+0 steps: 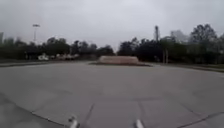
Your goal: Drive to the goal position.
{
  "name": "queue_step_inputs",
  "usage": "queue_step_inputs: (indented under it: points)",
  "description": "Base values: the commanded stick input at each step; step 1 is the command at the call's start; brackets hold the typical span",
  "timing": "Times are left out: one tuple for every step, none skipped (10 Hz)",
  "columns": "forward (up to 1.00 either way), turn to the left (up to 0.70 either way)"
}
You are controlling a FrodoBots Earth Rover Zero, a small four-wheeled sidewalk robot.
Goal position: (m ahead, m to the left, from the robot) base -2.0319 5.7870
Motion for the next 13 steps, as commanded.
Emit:
queue_step_inputs:
  points:
    - [1.00,0.00]
    - [1.00,0.00]
    - [1.00,0.00]
    - [1.00,0.00]
    - [1.00,0.00]
    - [1.00,0.00]
    - [1.00,0.00]
    - [1.00,0.00]
    - [1.00,0.00]
    - [1.00,0.00]
    - [1.00,0.00]
    - [1.00,-0.18]
    - [1.00,-0.38]
